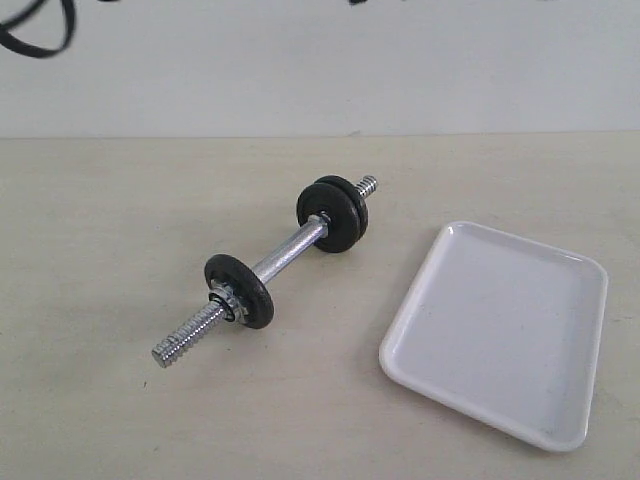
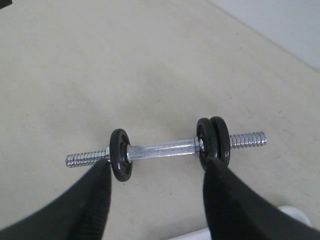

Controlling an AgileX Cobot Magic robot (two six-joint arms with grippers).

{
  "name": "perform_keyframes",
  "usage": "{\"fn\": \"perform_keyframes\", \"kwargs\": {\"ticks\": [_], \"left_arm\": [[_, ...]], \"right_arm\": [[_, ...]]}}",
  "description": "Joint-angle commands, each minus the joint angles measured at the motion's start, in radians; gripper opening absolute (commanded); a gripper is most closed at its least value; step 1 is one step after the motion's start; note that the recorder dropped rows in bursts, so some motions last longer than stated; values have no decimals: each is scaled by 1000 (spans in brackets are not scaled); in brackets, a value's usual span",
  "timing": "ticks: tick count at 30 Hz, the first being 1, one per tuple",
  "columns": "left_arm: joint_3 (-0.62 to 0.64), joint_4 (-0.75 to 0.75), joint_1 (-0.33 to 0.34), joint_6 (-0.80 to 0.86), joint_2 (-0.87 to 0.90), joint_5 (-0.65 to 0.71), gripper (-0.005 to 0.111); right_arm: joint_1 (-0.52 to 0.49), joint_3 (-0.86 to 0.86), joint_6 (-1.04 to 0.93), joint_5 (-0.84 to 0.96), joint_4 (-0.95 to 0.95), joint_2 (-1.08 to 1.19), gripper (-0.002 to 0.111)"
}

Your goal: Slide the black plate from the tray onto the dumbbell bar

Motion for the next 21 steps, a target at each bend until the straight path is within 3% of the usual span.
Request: {"fn": "perform_keyframes", "kwargs": {"ticks": [1, 4, 9, 14, 18, 21], "left_arm": [[4, -30, 0, 78, -101, 212, 31], [21, -57, 0, 119, -171, 267, 23], [95, -201, 0, 166, -316, 158, 20], [207, -260, 0, 168, -482, 111, 16], [305, -317, 0, 160, -598, 102, 4], [366, -365, 0, 160, -685, 73, 4]], "right_arm": [[-1, -3, 17, -1, -44, -126, 34], [-1, -3, 26, -1, -80, -209, 25], [-1, -3, 37, -1, -105, -341, 1], [-1, -3, 57, -1, -152, -476, 0], [-1, -3, 93, -1, -150, -589, 0], [-1, -3, 96, -1, -148, -662, 0]]}}
